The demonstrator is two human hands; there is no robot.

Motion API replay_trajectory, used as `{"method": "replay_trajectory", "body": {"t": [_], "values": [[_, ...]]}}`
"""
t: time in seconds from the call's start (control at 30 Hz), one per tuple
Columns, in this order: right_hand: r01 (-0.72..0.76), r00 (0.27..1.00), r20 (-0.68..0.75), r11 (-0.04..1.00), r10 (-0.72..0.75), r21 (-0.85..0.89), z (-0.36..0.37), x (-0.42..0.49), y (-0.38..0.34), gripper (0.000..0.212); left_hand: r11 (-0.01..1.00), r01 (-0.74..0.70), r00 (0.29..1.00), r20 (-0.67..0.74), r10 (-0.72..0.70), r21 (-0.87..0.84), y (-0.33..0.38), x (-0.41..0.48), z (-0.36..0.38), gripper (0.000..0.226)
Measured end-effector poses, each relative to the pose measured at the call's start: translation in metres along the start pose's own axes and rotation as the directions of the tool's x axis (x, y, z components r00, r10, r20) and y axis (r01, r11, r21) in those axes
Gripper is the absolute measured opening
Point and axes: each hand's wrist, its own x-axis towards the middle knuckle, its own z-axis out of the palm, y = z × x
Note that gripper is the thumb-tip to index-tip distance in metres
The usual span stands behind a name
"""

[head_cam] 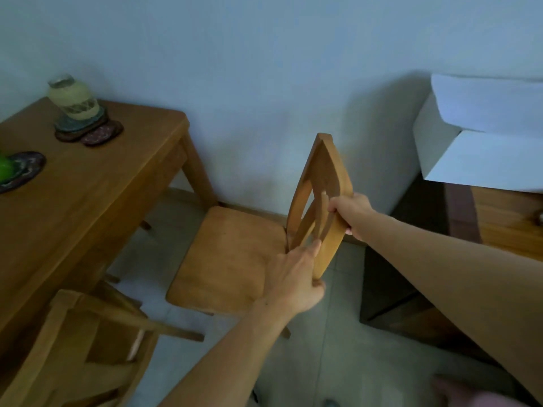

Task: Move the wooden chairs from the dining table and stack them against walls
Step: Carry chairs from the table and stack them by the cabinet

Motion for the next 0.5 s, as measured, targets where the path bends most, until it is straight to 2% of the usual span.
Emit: {"method": "replay_trajectory", "body": {"t": [0.5], "values": [[-0.011,0.997,-0.076,1.0,0.01,-0.006,-0.123,0.0,0.041,0.036,0.998,-0.055,0.998,-0.032,0.055,-0.007,0.117,0.004,0.057,0.069]]}}
